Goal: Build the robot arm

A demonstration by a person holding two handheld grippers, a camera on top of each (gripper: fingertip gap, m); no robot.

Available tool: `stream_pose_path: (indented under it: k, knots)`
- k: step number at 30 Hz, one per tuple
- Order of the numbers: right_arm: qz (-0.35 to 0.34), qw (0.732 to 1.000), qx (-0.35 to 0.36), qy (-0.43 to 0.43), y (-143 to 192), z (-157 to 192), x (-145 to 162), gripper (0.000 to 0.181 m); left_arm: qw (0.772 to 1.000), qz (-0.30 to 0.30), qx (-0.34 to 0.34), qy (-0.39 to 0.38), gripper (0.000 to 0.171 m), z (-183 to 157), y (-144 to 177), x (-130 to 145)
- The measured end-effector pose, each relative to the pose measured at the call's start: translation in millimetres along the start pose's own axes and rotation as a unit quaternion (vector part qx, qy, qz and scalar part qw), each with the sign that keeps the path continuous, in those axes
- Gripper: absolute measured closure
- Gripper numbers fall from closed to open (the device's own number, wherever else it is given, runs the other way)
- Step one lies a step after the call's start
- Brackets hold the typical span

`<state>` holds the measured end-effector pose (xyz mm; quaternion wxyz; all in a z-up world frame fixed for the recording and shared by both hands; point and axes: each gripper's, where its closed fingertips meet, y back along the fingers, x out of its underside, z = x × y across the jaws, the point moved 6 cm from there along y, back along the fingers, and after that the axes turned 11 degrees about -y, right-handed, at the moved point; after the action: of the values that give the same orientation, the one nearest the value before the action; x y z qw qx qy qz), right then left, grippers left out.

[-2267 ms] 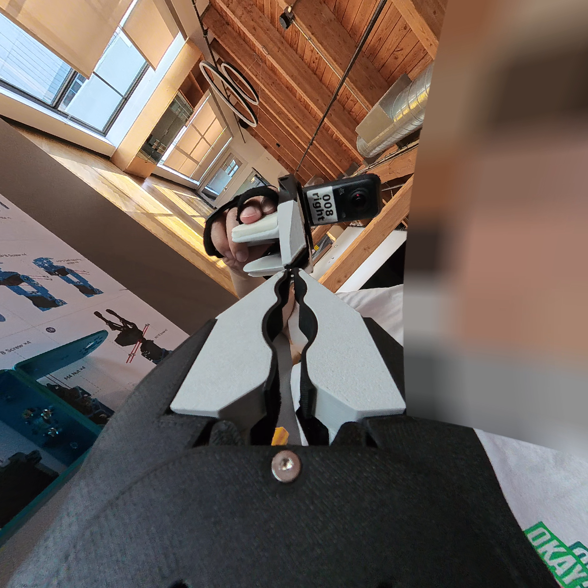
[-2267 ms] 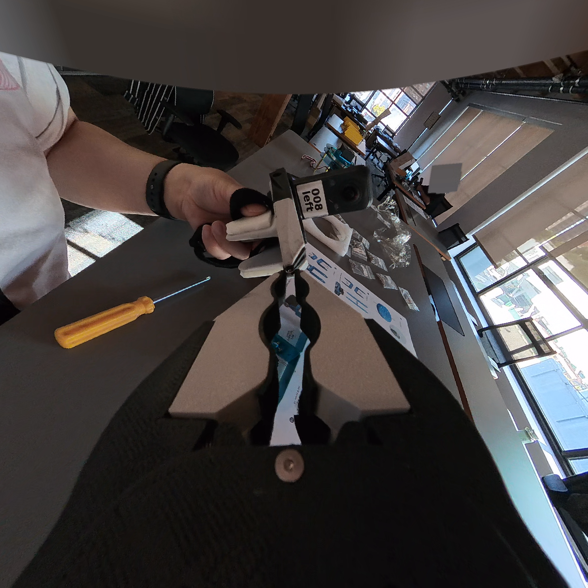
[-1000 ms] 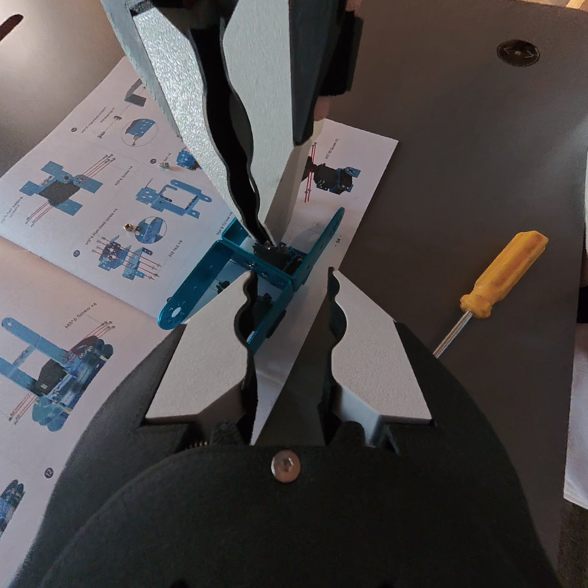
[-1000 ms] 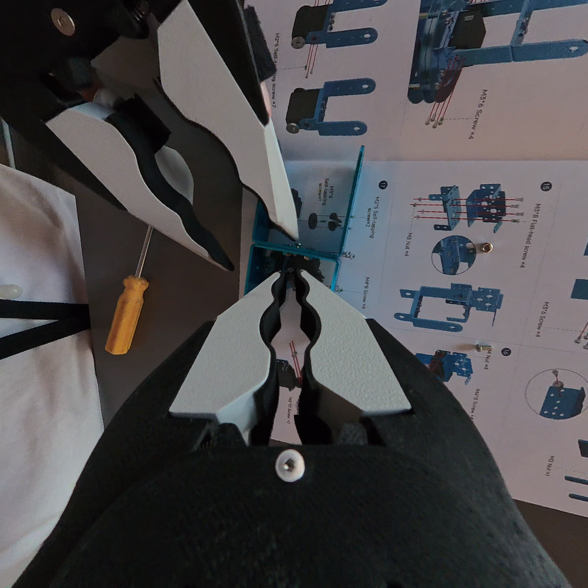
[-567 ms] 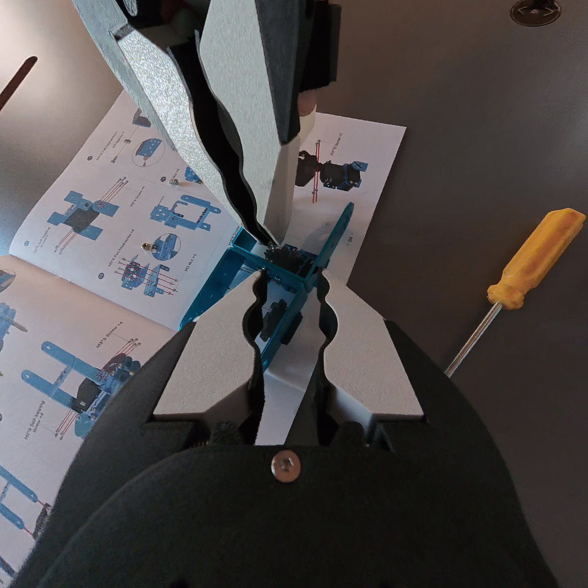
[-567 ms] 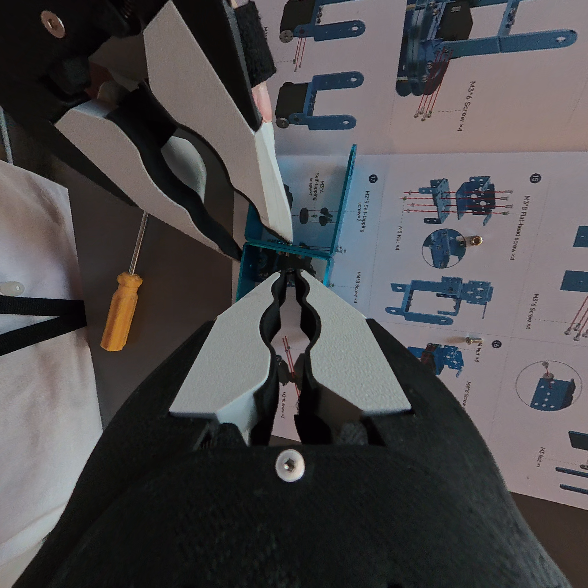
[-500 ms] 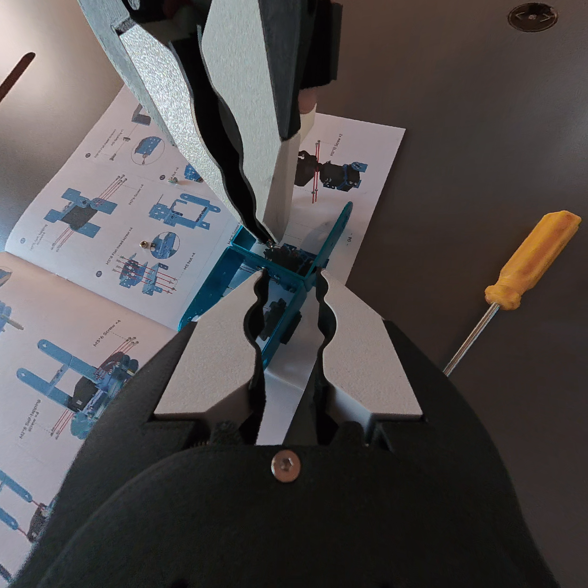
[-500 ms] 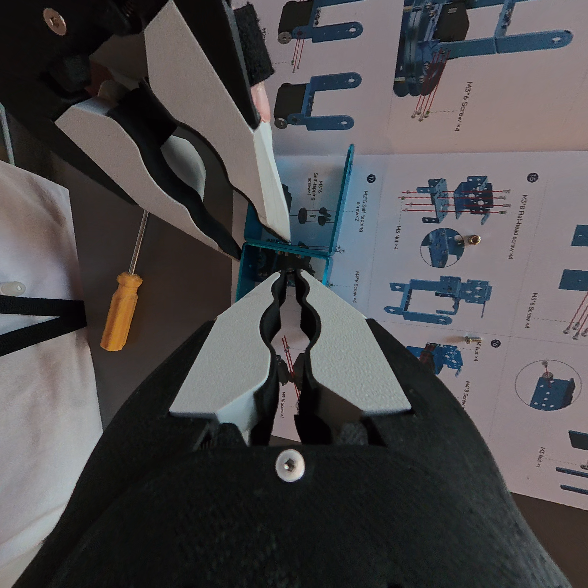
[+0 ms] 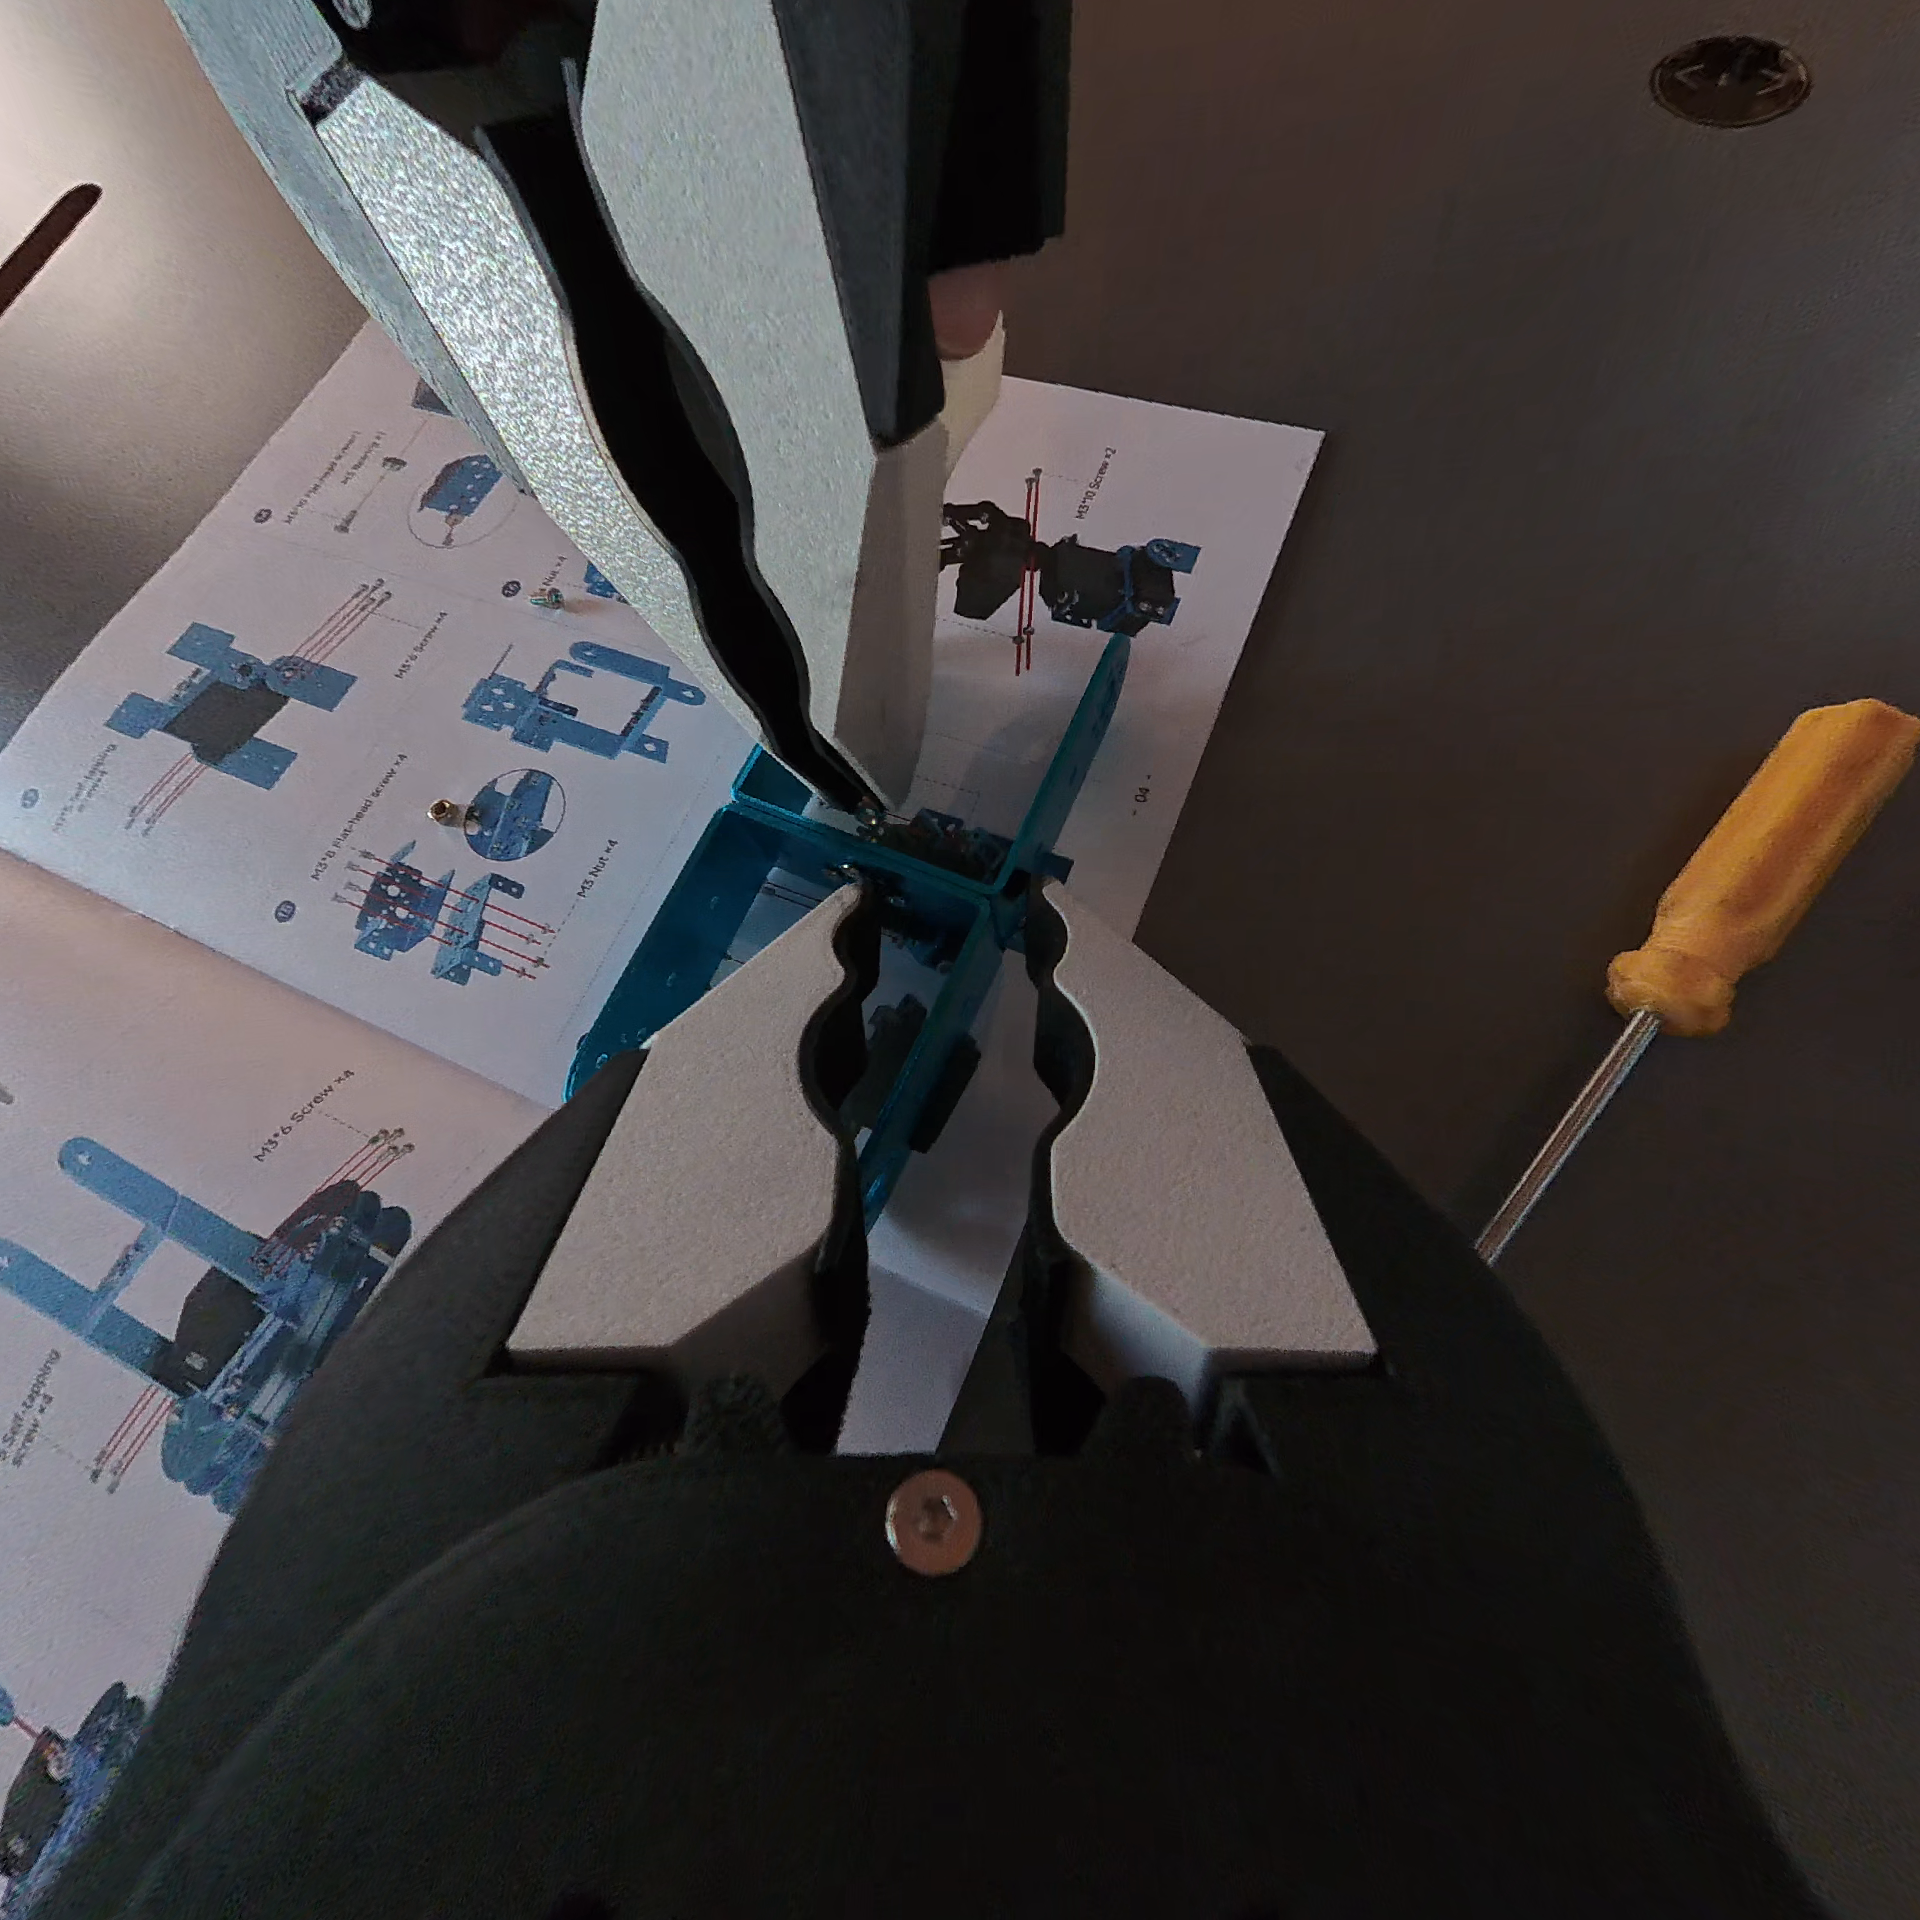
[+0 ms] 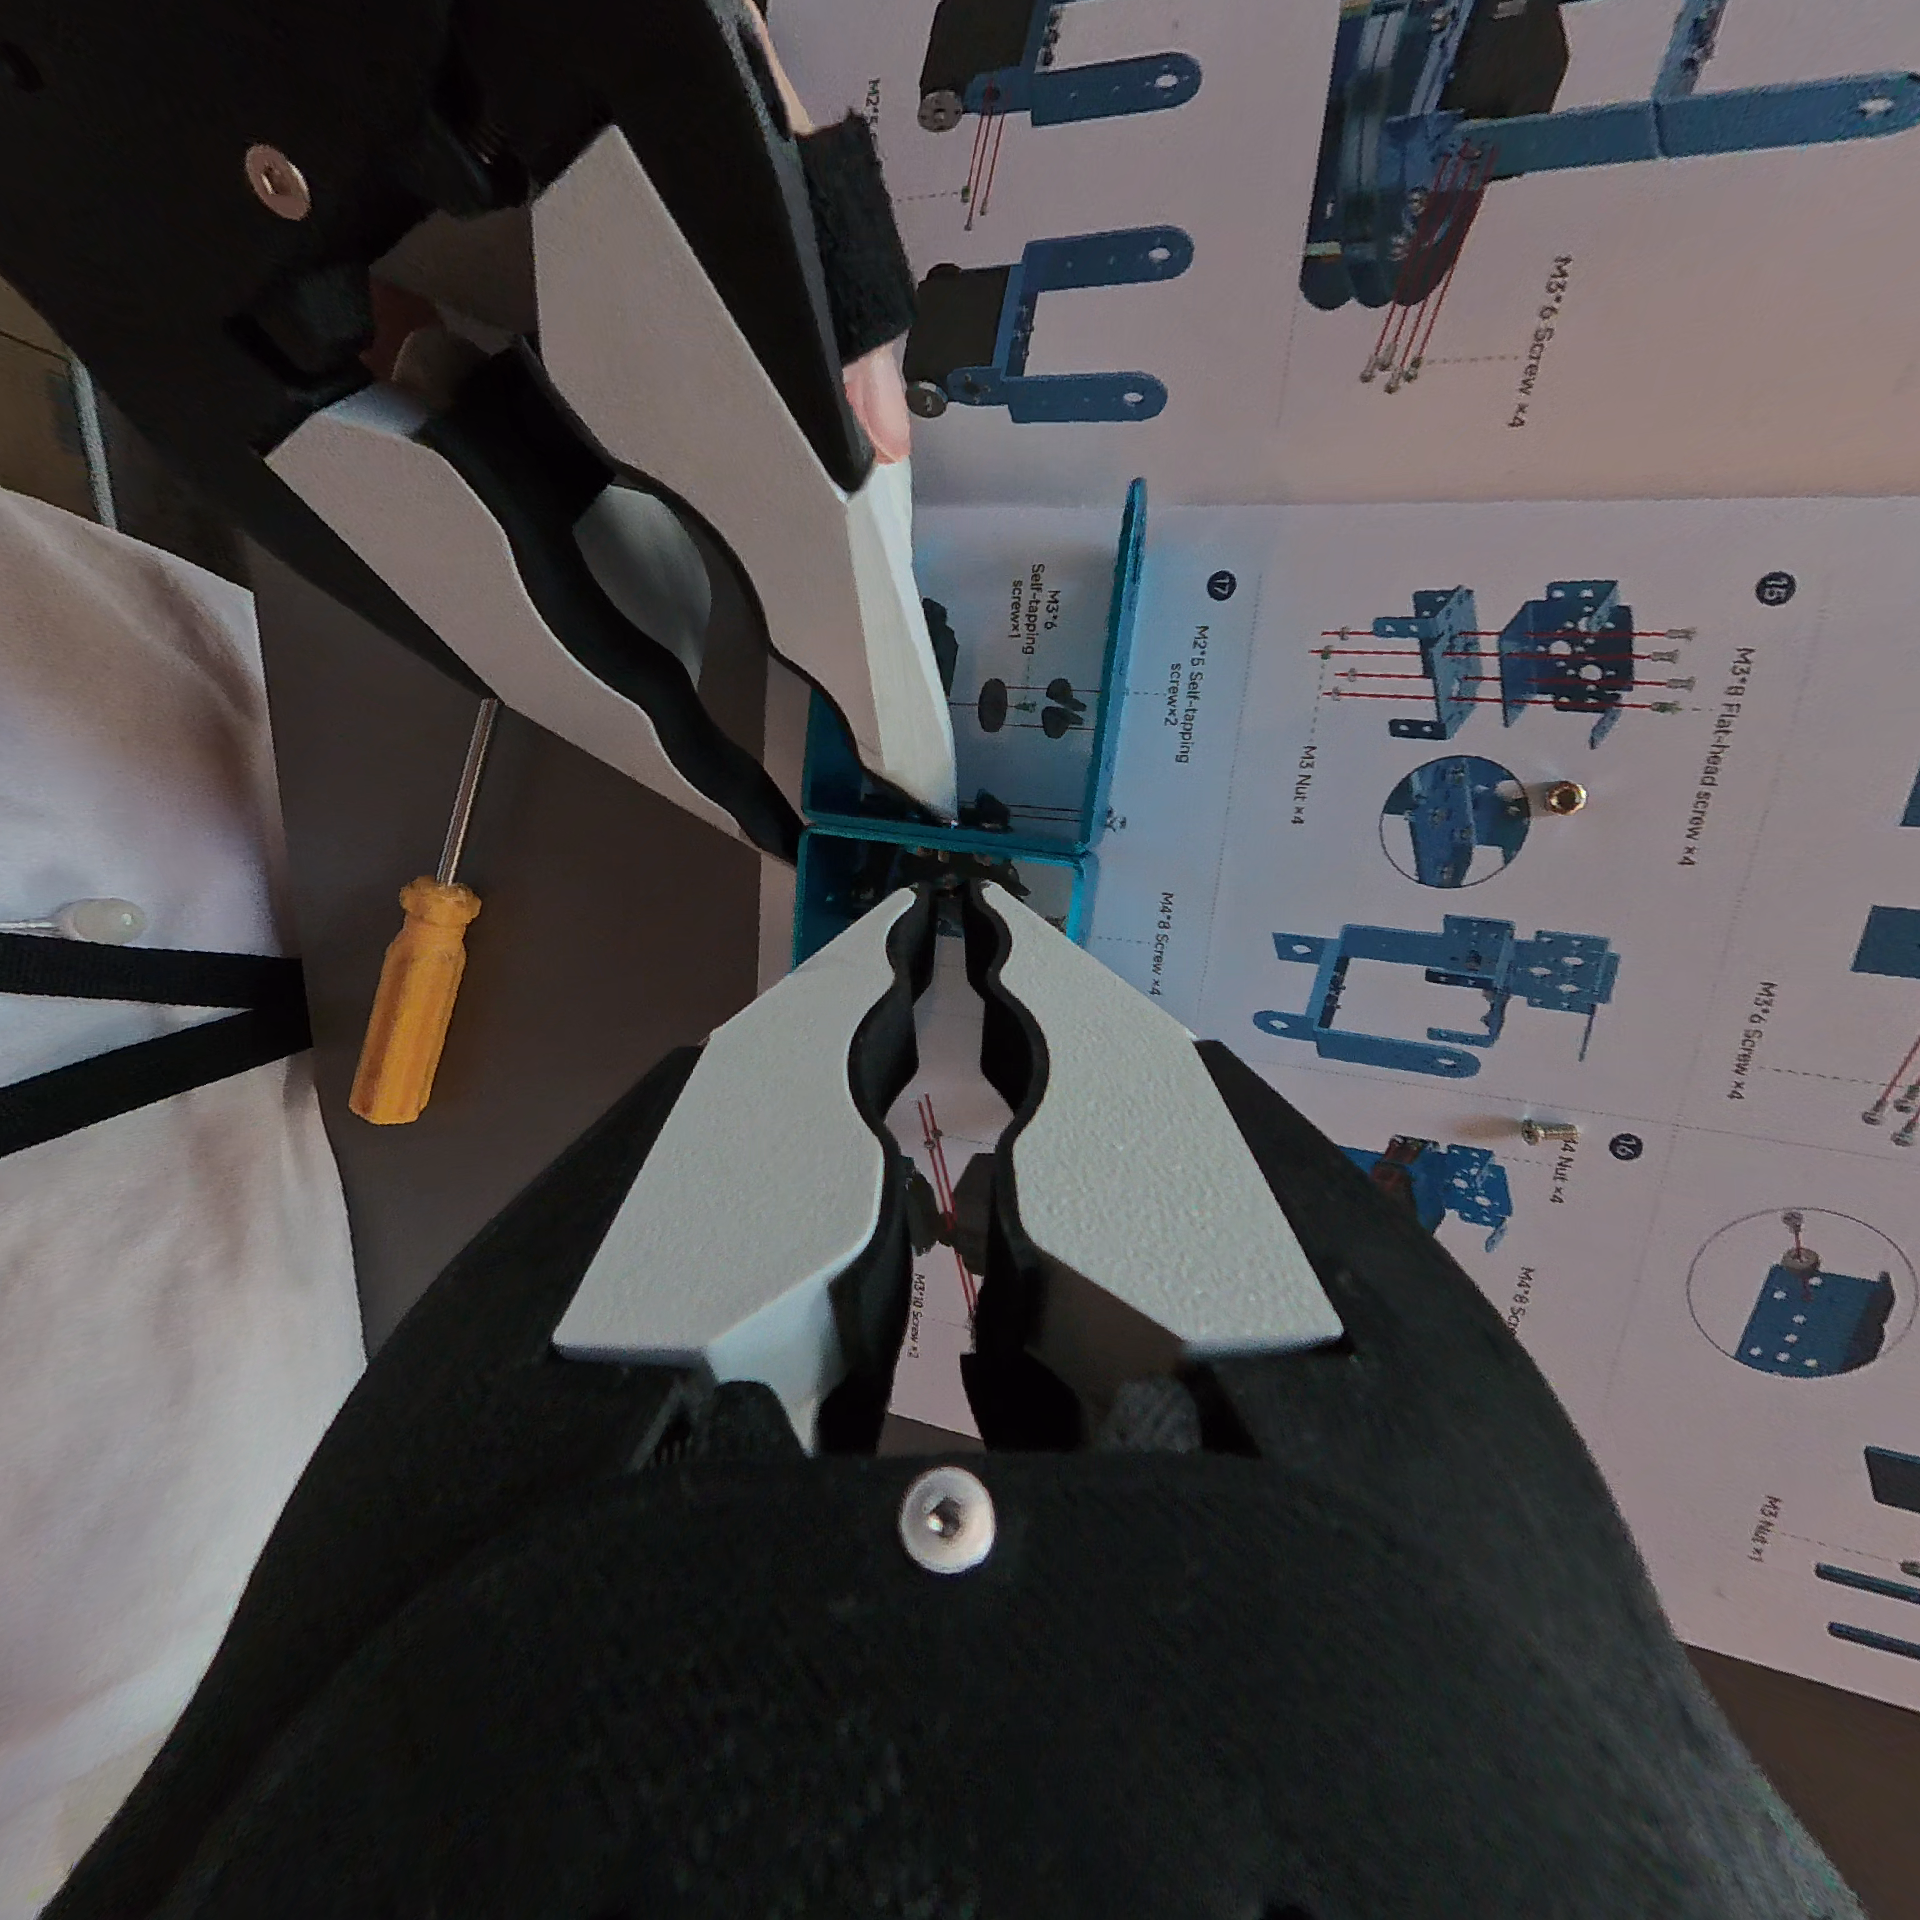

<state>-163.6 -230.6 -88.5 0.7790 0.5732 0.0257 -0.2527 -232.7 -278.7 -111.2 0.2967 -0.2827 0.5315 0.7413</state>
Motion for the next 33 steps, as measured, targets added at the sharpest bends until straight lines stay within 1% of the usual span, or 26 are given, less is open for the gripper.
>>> stream_pose_path:
  k: [11,24,25,27,28,29,31,33]
  knots:
    - [0.013,1.0,0.01,0.008,-1.9,3.1,-2.2,0.177,1.0,-0.003,-0.004,-0.001,0.145,-0.6,-1.8,-0.1]
    - [0.006,1.0,0.018,-0.003,-3.0,4.5,-2.8,0.177,1.0,0.0,-0.006,-0.005,0.145,-1.4,-2.9,0.2]
    - [0.005,1.0,0.019,-0.004,-2.8,4.4,-2.8,0.177,1.0,0.002,-0.006,-0.004,0.144,-1.3,-3.1,0.5]
    - [0.004,1.0,0.019,-0.003,-2.7,4.3,-2.7,0.177,1.0,0.016,-0.008,0.002,0.131,-0.4,-4.6,3.2]
    - [0.004,1.0,0.018,-0.003,-2.8,4.2,-2.6,0.177,1.0,0.017,-0.009,0.008,0.129,0.2,-5.1,3.6]
    - [0.004,1.0,0.018,-0.003,-3.0,4.1,-2.6,0.177,1.0,0.015,-0.007,0.012,0.129,0.4,-5.0,3.4]
    - [0.004,1.0,0.017,-0.003,-3.1,4.2,-2.9,0.177,1.0,0.009,-0.009,0.006,0.138,0.1,-4.5,2.7]
    - [0.003,1.0,0.018,-0.002,-3.1,4.0,-3.0,0.177,1.0,0.002,-0.015,-0.002,0.141,-0.4,-3.5,1.3]
